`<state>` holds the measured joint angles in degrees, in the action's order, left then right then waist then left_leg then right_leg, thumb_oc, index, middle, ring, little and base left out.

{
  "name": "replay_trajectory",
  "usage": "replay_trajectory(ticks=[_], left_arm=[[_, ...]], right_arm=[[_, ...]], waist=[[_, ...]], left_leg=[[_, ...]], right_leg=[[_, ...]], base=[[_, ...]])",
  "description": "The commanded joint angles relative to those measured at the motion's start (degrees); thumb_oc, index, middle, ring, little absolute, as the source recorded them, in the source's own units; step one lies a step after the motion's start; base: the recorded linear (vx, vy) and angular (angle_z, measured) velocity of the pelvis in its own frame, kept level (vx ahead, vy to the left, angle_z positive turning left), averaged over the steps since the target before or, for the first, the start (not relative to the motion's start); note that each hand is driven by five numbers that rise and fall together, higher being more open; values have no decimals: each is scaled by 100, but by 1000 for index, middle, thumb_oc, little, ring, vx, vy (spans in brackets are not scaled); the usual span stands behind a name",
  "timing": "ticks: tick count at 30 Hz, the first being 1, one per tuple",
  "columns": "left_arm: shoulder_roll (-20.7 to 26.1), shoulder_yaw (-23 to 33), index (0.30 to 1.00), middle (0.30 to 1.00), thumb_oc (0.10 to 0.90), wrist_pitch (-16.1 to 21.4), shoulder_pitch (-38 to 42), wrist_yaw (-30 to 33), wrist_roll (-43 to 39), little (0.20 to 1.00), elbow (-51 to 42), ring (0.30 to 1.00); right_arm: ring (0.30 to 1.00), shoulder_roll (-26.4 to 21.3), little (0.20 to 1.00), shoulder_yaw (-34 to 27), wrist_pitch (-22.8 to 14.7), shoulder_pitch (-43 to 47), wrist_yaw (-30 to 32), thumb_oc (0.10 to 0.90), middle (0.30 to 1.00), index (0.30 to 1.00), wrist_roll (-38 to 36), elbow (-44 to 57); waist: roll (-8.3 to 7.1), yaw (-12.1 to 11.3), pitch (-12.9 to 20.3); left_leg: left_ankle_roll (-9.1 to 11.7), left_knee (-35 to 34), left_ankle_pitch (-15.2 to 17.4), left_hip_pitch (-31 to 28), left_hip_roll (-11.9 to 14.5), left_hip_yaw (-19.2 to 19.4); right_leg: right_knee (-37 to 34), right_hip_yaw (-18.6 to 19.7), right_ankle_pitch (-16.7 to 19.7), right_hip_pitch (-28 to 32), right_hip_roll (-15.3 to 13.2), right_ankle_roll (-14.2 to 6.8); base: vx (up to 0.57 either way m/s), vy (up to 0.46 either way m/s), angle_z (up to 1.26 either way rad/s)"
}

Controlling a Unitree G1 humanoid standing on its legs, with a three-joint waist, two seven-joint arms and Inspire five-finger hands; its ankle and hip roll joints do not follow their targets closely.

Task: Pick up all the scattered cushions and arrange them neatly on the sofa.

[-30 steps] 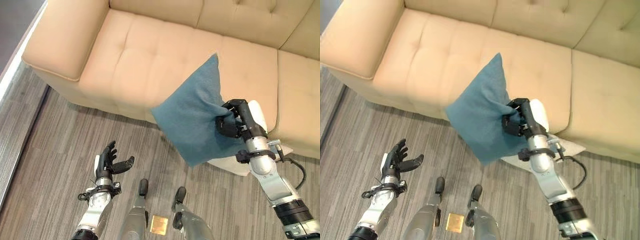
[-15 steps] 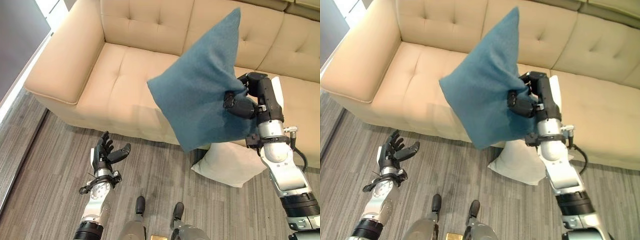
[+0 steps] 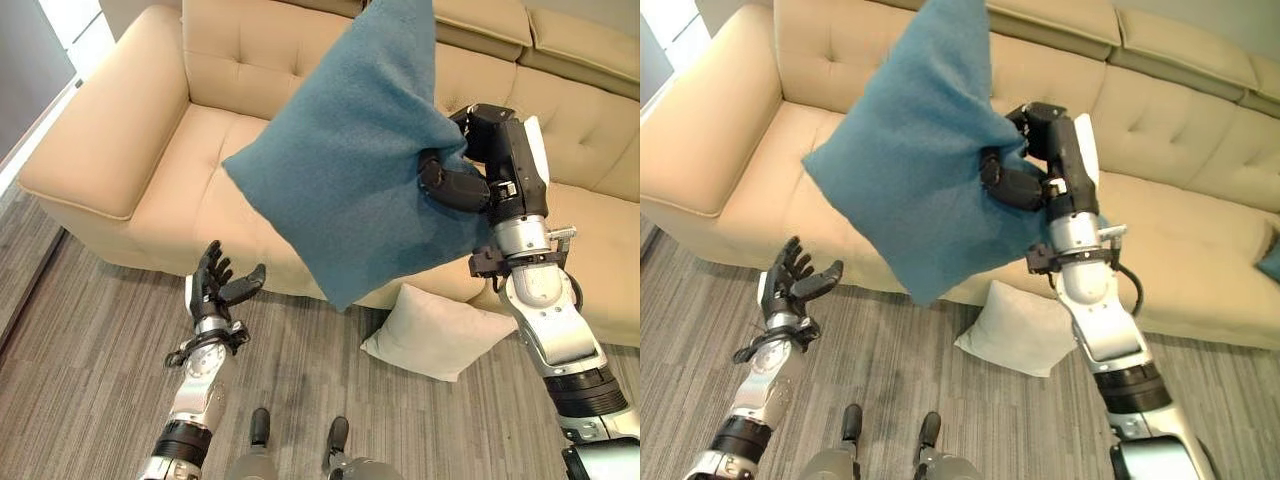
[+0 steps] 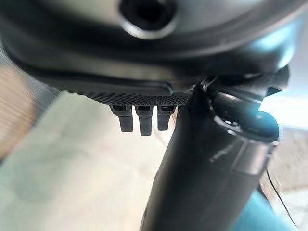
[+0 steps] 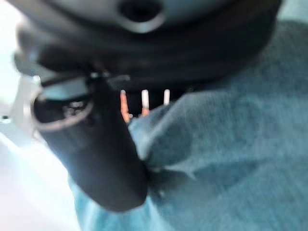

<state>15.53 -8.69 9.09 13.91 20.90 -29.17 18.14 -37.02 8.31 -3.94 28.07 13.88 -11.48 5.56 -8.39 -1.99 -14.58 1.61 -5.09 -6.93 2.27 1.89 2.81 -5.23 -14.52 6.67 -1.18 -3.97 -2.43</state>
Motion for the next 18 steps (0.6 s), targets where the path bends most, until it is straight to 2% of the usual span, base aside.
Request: replay_trajectory(ticks=[1,8,9,10,18], left_arm=[[-55,-520,900,900,800,671,331,-97,192,900,-108,900],[-572,-976,900,900,800,984,1032,135,-439,900,-571,900],[-619,-1021,580,580,587,1015,1092,151,-491,580,-629,580],[-651,-1046,300,300,400,1031,1110,154,-519,300,-671,300],[-516,-1023,300,300,400,968,1098,42,-367,300,-979,300]], right_arm=[[300,254,300,-221,-1200,1031,512,400,300,300,-18,455],[300,707,300,86,-995,1233,883,400,300,300,567,411],[300,771,300,119,-973,1204,900,400,300,300,602,396],[300,843,300,129,-965,1154,896,400,300,300,615,389],[300,1139,300,99,-961,544,697,400,300,300,702,446]], waist=[[-1,114,1829],[64,226,1772],[76,237,1763],[87,243,1755],[235,242,1728]], left_leg=[[153,9,918,-231,53,23],[126,9,923,-206,36,60],[124,9,924,-203,31,61],[122,9,924,-202,30,66],[128,9,913,-213,34,69]], right_leg=[[497,2,-929,141,-221,-508],[496,85,-896,73,-231,-500],[488,90,-893,74,-234,-498],[484,90,-890,74,-235,-497],[504,99,-930,96,-255,-479]], base=[[-1,11,-5],[-11,1,-6],[-16,0,-6],[0,0,0],[-5,-4,-1]])
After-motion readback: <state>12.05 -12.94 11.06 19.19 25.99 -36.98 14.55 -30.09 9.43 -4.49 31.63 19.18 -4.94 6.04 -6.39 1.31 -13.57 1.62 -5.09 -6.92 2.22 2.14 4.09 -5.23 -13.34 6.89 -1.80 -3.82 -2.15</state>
